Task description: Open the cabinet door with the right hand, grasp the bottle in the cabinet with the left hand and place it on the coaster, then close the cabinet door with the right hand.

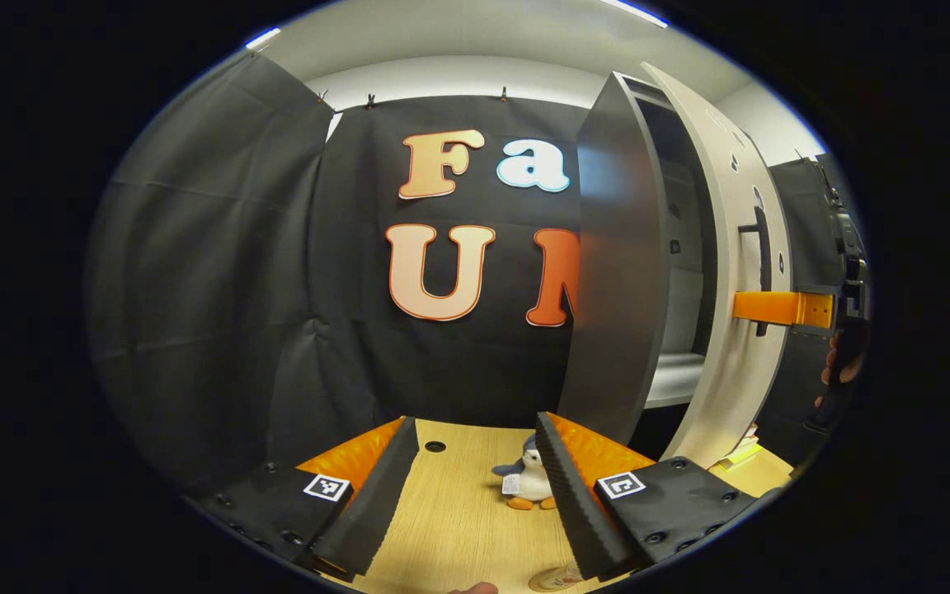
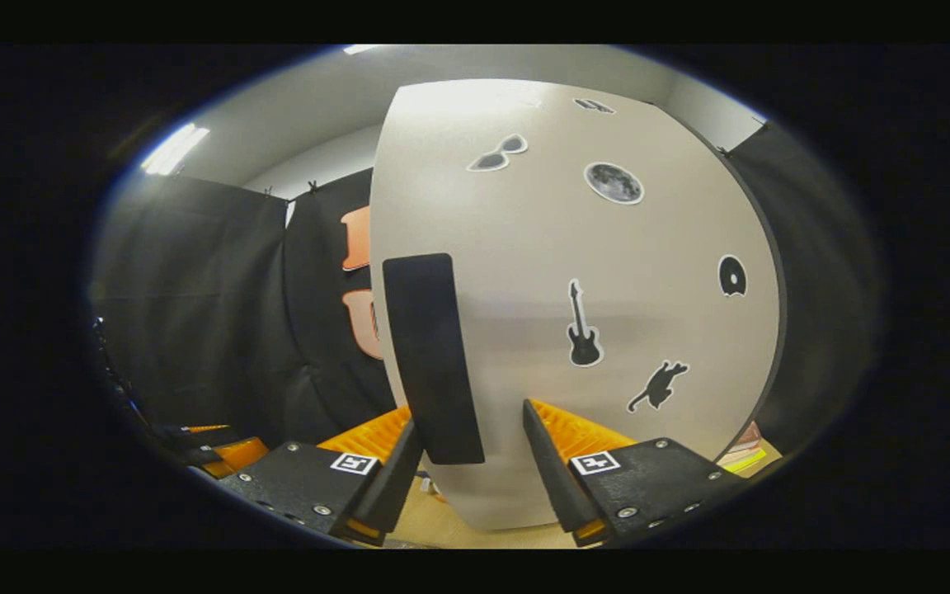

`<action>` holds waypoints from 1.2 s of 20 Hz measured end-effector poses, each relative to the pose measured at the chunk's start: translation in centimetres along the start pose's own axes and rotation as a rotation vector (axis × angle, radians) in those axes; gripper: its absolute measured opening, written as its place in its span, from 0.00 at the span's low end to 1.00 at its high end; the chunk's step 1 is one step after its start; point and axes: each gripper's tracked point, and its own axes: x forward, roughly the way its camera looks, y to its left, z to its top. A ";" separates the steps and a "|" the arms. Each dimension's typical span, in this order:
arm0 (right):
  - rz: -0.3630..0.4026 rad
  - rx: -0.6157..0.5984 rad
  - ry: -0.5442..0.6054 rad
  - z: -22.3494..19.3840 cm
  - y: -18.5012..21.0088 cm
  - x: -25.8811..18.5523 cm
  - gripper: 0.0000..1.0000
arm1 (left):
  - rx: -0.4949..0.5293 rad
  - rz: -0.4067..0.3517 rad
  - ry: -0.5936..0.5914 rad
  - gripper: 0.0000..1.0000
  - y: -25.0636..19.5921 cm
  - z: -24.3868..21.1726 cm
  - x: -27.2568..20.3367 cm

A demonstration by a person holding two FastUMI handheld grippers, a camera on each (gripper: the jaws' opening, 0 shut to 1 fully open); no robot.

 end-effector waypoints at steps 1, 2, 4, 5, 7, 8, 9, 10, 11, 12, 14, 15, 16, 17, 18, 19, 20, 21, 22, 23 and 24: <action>-0.010 -0.019 0.002 -0.2 -0.4 0.1 0.72 | -0.003 0.000 0.004 0.93 0.2 -0.2 0.3; -0.021 -0.029 0.004 -0.5 -0.7 0.5 0.72 | -0.005 0.003 0.009 0.92 0.4 -0.5 0.5; -0.045 -0.023 0.011 -1.1 -1.2 1.3 0.75 | -0.020 0.004 0.021 0.94 0.5 -1.0 1.1; -0.057 -0.021 0.000 -1.1 -1.3 1.5 0.78 | -0.031 0.000 0.020 0.94 0.4 -1.0 1.3; -0.084 -0.021 -0.005 -0.9 -1.6 2.4 0.81 | -0.037 -0.011 0.021 0.99 0.4 -1.1 1.6; -0.094 -0.020 -0.006 -0.8 -1.6 2.9 0.81 | -0.037 -0.015 0.021 0.95 0.4 -1.2 1.8; -0.102 -0.025 -0.005 -0.8 -1.6 3.8 0.82 | -0.039 -0.020 0.023 0.99 0.3 -1.2 2.0; -0.108 -0.034 -0.006 -0.7 -1.7 4.3 0.82 | -0.043 -0.018 0.025 0.92 0.4 -1.4 2.1; -0.113 -0.042 -0.005 -0.6 -1.7 5.0 0.82 | -0.046 -0.019 0.025 0.99 0.3 -1.4 2.2; -0.117 -0.042 -0.007 -0.6 -1.7 5.4 0.82 | -0.048 -0.019 0.023 0.99 0.4 -1.3 2.3; -0.131 -0.052 -0.010 -0.6 -1.8 5.7 0.83 | -0.053 -0.022 0.018 0.99 0.3 -1.1 2.3; -0.136 -0.062 -0.009 -0.7 -1.8 5.7 0.83 | -0.052 -0.023 0.019 0.95 0.2 -1.1 2.3; -0.141 -0.071 -0.012 -0.6 -1.7 5.9 0.83 | -0.052 -0.026 0.022 0.99 0.0 -1.2 2.2; -0.145 -0.077 -0.010 -0.7 -1.5 6.0 0.83 | -0.051 -0.028 0.023 0.99 -0.1 -1.1 2.1; -0.148 -0.079 -0.006 -0.7 -1.5 6.1 0.83 | -0.051 -0.031 0.022 0.96 -0.3 -1.0 1.9; -0.143 -0.079 -0.001 -0.8 -1.5 6.0 0.83 | -0.053 -0.034 0.017 0.99 -0.7 -0.6 1.6; -0.142 -0.076 0.010 -0.9 -1.6 6.0 0.83 | -0.052 -0.041 0.006 0.99 -1.1 -0.1 1.3; -0.143 -0.069 0.023 -1.0 -1.7 5.6 0.86 | -0.048 -0.038 0.000 0.99 -1.2 0.3 1.0; -0.137 -0.063 0.024 -0.8 -1.5 5.0 0.88 | -0.045 -0.042 -0.010 0.99 -1.6 0.7 0.5; -0.131 -0.060 0.014 -0.4 -1.5 4.5 0.89 | -0.046 -0.044 -0.025 0.95 -2.1 1.5 -0.2; -0.131 -0.058 0.003 0.0 -1.6 3.4 0.90 | -0.046 -0.052 -0.035 0.95 -2.7 2.0 -0.9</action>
